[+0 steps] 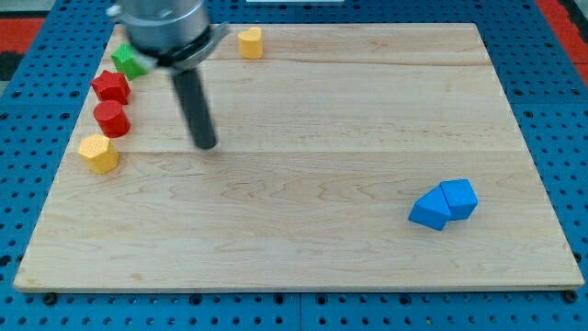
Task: Place the yellow heart to the right side of the yellow hexagon
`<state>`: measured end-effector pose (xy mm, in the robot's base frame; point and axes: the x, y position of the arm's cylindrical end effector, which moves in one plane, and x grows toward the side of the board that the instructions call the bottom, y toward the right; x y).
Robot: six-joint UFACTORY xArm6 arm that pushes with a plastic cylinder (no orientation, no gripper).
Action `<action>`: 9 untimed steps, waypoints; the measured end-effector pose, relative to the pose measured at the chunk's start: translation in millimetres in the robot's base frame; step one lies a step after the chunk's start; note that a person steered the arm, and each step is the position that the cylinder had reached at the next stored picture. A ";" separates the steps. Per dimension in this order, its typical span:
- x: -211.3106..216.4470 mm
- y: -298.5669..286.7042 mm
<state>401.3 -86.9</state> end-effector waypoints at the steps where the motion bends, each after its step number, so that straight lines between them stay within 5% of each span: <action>1: -64.0 73.3; 2: -126.7 110.6; 3: -193.8 80.4; 4: -192.2 32.1; 6: -102.0 6.5; 7: -137.0 -1.2; 8: -128.2 -30.0; 9: -75.7 -56.2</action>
<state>325.6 -143.2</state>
